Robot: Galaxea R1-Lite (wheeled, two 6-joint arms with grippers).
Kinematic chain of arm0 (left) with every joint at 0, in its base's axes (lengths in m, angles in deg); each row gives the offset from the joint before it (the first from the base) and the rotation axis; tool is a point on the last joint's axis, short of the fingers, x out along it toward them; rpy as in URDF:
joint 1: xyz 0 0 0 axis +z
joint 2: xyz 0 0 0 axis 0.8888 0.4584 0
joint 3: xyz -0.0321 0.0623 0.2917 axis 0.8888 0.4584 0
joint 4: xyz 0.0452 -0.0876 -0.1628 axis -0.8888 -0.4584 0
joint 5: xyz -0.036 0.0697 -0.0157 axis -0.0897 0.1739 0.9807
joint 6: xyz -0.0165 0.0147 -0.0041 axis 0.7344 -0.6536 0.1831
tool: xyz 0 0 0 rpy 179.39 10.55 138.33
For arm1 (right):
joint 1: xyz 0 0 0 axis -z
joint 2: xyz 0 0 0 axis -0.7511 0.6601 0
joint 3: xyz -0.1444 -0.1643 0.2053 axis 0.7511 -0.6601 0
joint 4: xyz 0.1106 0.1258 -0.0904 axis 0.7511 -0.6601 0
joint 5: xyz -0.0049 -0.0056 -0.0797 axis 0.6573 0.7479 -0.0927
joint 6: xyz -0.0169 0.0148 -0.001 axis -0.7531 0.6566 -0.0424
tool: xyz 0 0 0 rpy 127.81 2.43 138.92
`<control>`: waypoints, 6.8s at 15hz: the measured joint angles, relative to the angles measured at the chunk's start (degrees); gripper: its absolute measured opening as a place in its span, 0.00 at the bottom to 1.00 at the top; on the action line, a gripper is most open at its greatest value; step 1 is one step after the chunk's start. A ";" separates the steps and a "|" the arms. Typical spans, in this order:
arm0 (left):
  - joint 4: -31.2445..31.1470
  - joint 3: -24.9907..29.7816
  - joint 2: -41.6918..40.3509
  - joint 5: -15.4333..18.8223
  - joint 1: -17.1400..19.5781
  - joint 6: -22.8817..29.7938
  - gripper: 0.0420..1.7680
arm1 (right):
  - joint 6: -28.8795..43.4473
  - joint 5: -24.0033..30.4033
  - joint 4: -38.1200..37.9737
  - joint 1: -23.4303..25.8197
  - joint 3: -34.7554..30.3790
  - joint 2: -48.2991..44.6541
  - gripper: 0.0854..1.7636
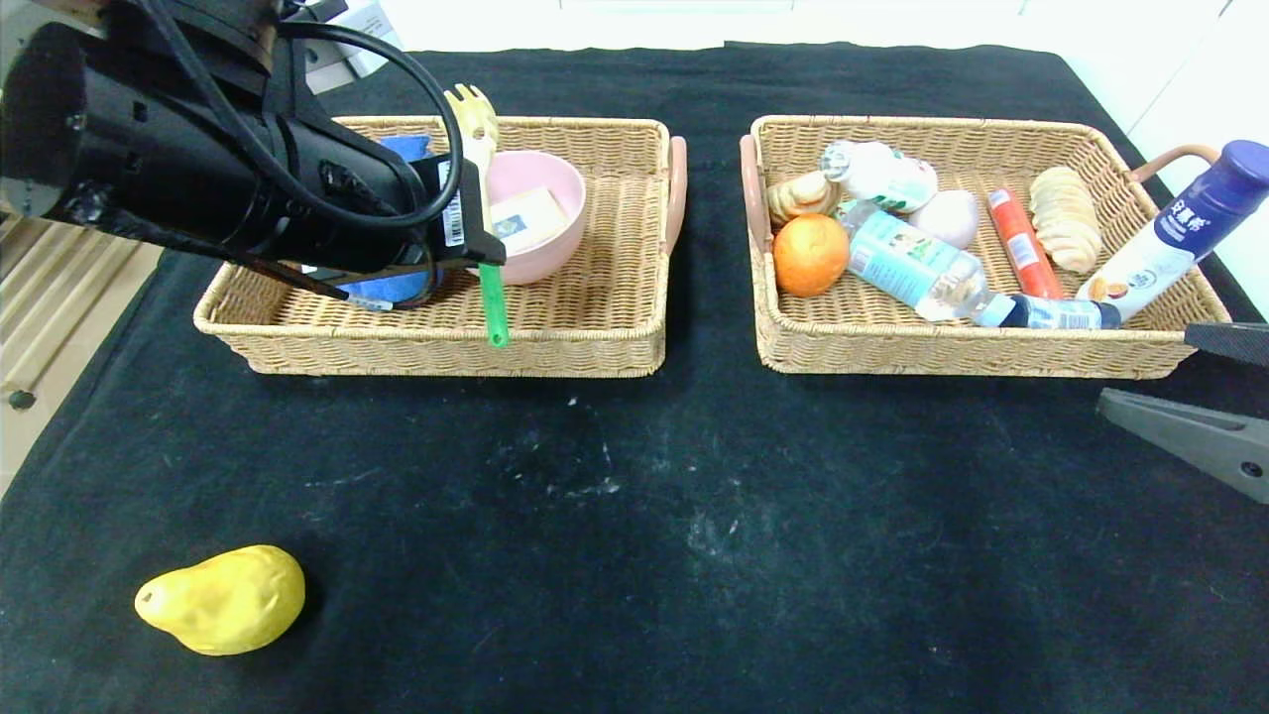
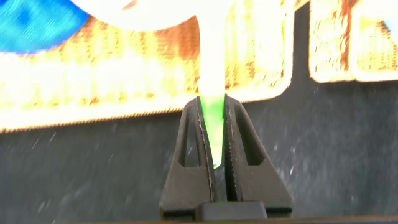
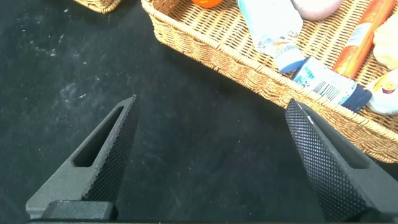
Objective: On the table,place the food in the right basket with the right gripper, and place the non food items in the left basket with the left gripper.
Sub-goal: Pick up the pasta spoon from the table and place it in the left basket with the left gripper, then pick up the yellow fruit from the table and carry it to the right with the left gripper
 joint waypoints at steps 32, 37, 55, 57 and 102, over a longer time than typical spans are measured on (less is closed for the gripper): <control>25.89 1.22 10.59 3.77 -1.07 -13.56 0.81 | -0.02 -0.02 0.00 0.20 -0.13 0.11 0.97; 25.72 1.32 10.42 3.74 -1.07 -13.56 0.89 | -0.02 -0.05 0.00 0.17 -0.18 0.11 0.97; 0.00 4.90 -3.13 2.86 -0.66 -21.27 0.96 | -0.02 -0.02 0.02 -0.13 -0.29 0.11 0.97; -6.89 5.13 -5.25 2.36 -0.11 -21.37 0.96 | -0.02 -0.02 0.02 -0.16 -0.30 0.09 0.97; -7.24 45.73 -19.20 4.99 22.52 -55.56 0.97 | -0.09 0.06 0.02 -0.07 -0.33 0.11 0.97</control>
